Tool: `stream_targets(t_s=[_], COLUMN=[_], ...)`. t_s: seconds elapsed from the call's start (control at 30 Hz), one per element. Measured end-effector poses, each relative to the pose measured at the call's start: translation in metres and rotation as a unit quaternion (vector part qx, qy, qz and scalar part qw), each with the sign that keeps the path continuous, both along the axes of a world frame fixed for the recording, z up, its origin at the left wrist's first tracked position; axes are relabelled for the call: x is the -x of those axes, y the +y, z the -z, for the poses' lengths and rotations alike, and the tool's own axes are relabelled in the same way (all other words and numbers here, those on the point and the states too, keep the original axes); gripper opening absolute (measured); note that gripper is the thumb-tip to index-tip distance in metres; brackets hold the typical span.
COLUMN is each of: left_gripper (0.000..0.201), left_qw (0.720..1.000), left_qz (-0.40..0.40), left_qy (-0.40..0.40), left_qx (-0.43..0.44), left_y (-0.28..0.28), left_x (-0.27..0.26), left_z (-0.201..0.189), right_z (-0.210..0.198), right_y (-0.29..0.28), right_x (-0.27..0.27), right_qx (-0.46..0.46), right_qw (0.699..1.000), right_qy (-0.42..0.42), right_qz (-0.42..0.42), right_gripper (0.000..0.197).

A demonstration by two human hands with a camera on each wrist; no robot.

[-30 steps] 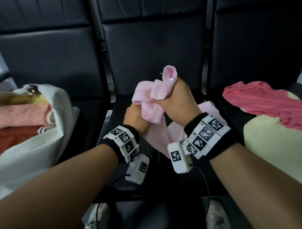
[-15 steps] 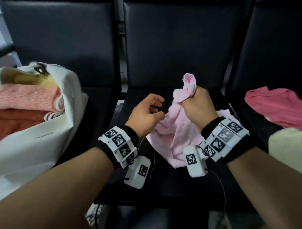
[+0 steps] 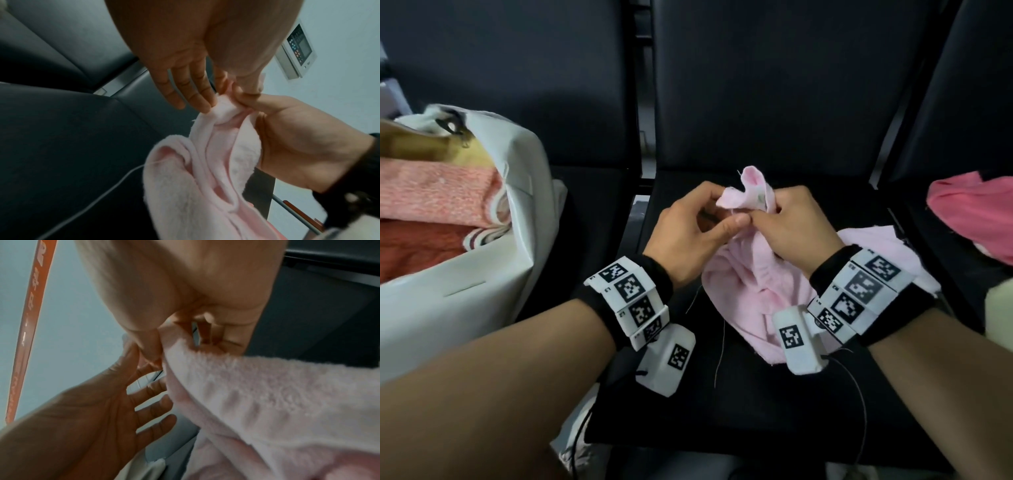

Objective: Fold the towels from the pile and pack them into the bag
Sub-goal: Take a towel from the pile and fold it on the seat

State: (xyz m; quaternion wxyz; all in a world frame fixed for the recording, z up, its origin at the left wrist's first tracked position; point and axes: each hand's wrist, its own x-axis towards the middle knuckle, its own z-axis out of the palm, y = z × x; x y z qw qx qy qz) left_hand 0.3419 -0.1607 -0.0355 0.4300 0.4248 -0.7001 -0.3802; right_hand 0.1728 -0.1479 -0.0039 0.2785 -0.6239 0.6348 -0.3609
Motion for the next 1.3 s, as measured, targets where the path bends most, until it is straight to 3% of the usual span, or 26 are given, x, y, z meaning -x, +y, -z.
stream_targets(t_s=[0.23,0.47,0.6,0.83,0.87,0.97,1.03,1.17,1.3], left_gripper=[0.022,0.023,0.016,0.019,0.018,0.013,0.012,0.016,0.014], left_qw=[0.999,0.999,0.999,0.999,0.999,0.999,0.999,0.999,0.998], left_qz=[-0.029,0.007,0.025,-0.03,-0.034,-0.034,-0.022,-0.009,0.012], left_qy=[0.004,0.032,0.02,0.022,0.021,0.011,0.015,0.039,0.035], left_qx=[0.021,0.004,0.004,0.009,0.011,0.023,0.028,0.029,0.05], left_y=[-0.002,0.003,0.003,0.0,0.0,0.001,0.003,0.008,0.007], left_x=[-0.004,0.007,0.009,0.008,0.007,0.007,0.009,0.012,0.012], left_z=[0.002,0.007,0.008,0.013,0.013,0.011,0.009,0.004,0.004], right_z=[0.004,0.004,0.005,0.001,0.001,-0.001,-0.003,-0.001,0.002], right_y=[0.008,0.013,0.014,0.014,0.013,0.013,0.013,0.014,0.011], right_x=[-0.003,-0.001,0.002,0.004,0.005,0.007,0.006,0.005,0.008], right_qx=[-0.061,-0.037,-0.025,-0.016,-0.009,0.026,0.052,0.078,0.098], right_qw=[0.992,0.995,0.994,0.992,0.992,0.995,0.994,0.989,0.988], right_qy=[0.036,0.044,0.084,0.122,0.12,0.076,0.043,0.062,0.088], right_qz=[-0.101,-0.08,-0.068,-0.043,-0.039,-0.055,-0.082,-0.11,-0.077], right_gripper=[0.026,0.035,0.022,0.028,0.032,0.067,0.075,0.037,0.008])
